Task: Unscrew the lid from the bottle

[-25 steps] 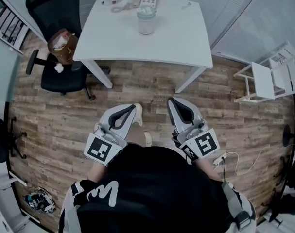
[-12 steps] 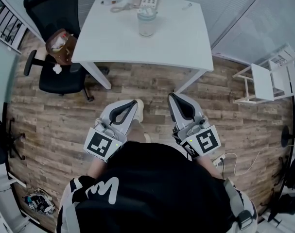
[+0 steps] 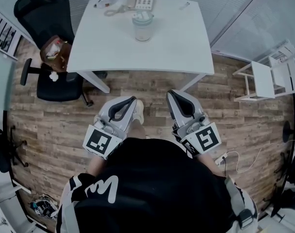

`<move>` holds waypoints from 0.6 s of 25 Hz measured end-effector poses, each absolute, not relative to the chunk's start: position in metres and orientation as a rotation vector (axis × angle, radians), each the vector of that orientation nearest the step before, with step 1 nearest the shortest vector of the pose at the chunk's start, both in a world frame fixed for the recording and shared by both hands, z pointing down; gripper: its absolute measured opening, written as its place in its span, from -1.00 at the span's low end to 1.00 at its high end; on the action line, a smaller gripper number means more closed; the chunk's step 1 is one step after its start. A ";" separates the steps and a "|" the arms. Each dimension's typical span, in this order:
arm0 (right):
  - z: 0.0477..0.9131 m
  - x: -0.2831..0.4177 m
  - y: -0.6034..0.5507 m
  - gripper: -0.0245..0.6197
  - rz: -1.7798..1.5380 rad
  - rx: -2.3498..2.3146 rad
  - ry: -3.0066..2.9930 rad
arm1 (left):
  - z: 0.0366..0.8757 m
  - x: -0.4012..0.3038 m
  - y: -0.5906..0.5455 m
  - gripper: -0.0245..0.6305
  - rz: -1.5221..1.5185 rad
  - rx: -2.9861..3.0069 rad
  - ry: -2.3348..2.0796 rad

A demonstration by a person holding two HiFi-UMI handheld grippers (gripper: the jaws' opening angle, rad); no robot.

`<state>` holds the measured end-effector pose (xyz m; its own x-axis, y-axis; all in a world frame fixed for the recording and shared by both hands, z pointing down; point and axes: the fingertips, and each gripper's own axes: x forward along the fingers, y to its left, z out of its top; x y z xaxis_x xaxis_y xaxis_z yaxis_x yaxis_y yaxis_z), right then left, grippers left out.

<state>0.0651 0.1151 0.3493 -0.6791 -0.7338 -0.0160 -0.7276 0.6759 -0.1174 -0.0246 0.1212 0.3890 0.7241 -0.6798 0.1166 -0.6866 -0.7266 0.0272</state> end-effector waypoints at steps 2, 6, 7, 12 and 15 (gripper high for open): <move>0.352 0.064 0.105 -0.92 -0.156 -1.236 2.812 | 0.391 -0.025 0.109 -0.92 0.150 2.864 -1.129; 0.353 0.064 0.082 -0.92 -0.153 -1.258 2.803 | 0.386 -0.027 0.086 -0.92 0.131 2.890 -1.115; 0.350 0.064 0.075 -0.92 -0.149 -1.261 2.800 | 0.385 -0.027 0.079 -0.92 0.128 2.890 -1.115; 0.342 0.061 0.043 -0.92 -0.147 -1.272 2.785 | 0.380 -0.029 0.043 -0.92 0.119 2.890 -1.096; 0.344 0.060 0.024 -0.92 -0.167 -1.286 2.789 | 0.380 -0.031 0.024 -0.93 0.115 2.886 -1.084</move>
